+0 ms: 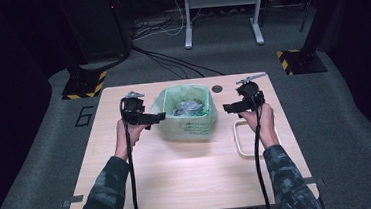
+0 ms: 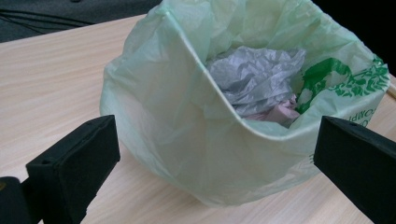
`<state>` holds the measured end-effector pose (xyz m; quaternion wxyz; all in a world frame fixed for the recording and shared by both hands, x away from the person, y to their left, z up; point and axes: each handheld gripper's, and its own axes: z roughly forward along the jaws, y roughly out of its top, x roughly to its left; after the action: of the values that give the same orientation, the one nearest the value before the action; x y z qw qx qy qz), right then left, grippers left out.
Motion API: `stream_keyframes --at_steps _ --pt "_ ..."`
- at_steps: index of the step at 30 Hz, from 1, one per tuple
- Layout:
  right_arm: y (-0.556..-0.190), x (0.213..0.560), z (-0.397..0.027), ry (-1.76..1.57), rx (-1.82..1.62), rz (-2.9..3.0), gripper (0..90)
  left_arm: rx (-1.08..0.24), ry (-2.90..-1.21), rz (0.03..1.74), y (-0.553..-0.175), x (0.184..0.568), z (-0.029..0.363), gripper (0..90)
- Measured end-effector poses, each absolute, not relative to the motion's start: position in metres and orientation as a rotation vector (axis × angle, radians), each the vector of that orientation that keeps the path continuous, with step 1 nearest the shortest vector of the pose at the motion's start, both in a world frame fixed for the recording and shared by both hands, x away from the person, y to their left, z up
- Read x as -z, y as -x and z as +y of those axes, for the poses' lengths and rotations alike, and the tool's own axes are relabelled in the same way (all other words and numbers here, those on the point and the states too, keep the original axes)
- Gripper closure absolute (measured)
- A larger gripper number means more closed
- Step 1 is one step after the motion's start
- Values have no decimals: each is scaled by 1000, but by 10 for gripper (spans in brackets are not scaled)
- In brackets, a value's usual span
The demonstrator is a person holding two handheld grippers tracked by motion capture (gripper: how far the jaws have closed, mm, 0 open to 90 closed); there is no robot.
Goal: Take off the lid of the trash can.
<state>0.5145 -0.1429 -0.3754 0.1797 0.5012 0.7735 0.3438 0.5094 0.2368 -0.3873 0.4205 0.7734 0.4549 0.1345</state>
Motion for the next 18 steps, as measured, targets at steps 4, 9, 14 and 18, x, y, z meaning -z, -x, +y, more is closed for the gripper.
stream_keyframes --at_steps 4,9,14,18 --pt "-517 371 -135 -1393 -981 2197 66 -337 -1946 1133 -513 384 233 3" --pt "-521 369 -125 -1379 -984 2210 70 -326 -1944 1134 -519 383 231 5" --pt "-525 364 -116 -1361 -986 2218 78 -318 -1939 1135 -523 381 230 5" --pt "-529 361 -111 -1363 -988 2227 82 -335 -1942 1131 -526 377 227 9"
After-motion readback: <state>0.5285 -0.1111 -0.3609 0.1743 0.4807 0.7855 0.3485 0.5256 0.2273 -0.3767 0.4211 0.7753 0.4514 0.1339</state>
